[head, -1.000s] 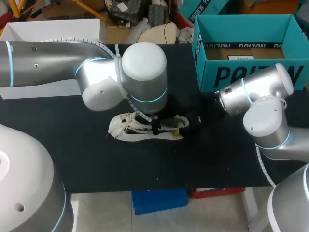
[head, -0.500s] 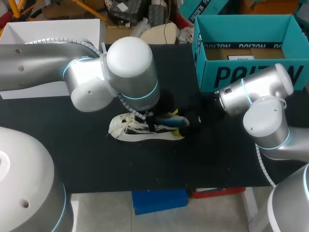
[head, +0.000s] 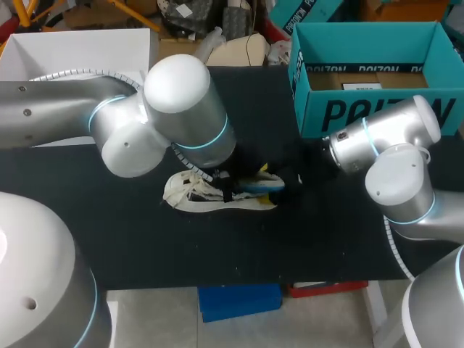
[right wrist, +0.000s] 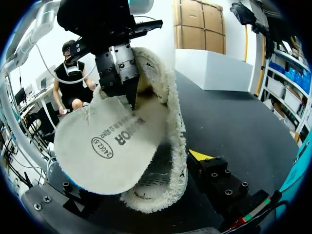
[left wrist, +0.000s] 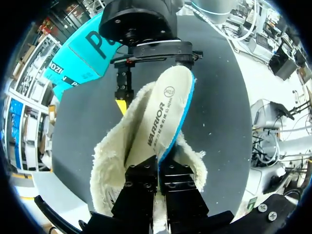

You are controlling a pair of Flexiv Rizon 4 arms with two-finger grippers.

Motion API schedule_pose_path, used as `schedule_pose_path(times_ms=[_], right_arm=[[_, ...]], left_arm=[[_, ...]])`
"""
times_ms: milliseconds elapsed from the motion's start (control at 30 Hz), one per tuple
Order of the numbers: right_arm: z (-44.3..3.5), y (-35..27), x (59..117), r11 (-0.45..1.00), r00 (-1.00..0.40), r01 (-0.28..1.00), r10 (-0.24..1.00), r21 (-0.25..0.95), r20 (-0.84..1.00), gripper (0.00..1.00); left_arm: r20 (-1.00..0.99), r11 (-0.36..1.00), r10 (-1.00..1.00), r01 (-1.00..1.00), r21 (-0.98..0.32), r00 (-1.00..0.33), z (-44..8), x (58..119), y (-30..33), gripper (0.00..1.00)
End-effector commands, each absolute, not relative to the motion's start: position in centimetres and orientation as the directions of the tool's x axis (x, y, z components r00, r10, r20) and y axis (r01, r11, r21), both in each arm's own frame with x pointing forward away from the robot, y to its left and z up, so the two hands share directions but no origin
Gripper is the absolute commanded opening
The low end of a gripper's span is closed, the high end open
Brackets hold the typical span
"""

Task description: Take the shoe out of the shoebox, open the shoe tongue, remove and reinsert the insole, then place the shoe into the shoebox

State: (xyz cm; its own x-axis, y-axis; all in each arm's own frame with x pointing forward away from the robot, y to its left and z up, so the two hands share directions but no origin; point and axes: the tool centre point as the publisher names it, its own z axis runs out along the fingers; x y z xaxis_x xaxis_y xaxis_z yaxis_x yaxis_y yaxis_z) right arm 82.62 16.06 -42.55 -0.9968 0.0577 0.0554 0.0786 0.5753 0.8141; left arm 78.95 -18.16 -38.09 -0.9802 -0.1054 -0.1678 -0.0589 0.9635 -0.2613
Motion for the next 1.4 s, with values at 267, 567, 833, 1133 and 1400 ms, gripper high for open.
schedule_pose_path(times_ms=[267, 567, 833, 1133, 1400], right_arm=[[-42.7, 16.0, 82.8, 0.577, -0.997, 0.080, 0.059, 0.813, 0.056, 0.00], [-42.7, 16.0, 82.8, 0.577, -0.997, 0.080, 0.059, 0.813, 0.056, 0.00], [-42.7, 16.0, 82.8, 0.577, -0.997, 0.080, 0.059, 0.813, 0.056, 0.00], [-42.7, 16.0, 82.8, 0.577, -0.997, 0.080, 0.059, 0.813, 0.056, 0.00], [-42.7, 16.0, 82.8, 0.577, -0.997, 0.080, 0.059, 0.813, 0.056, 0.00]], left_arm=[[-0.165, 0.942, -0.018, 0.039, -0.335, -0.986, -39.6, 79.2, -18.4, 0.45], [-0.222, 0.930, 0.042, 0.120, -0.348, -0.974, -39.1, 79.3, -20.8, 0.40], [-0.250, 0.920, 0.074, 0.162, -0.357, -0.966, -38.6, 79.1, -22.5, 0.33], [-0.274, 0.914, 0.094, 0.193, -0.357, -0.957, -38.3, 79.1, -23.7, 0.18], [-0.271, 0.920, 0.088, 0.183, -0.346, -0.958, -38.5, 79.3, -23.9, 0.00]])
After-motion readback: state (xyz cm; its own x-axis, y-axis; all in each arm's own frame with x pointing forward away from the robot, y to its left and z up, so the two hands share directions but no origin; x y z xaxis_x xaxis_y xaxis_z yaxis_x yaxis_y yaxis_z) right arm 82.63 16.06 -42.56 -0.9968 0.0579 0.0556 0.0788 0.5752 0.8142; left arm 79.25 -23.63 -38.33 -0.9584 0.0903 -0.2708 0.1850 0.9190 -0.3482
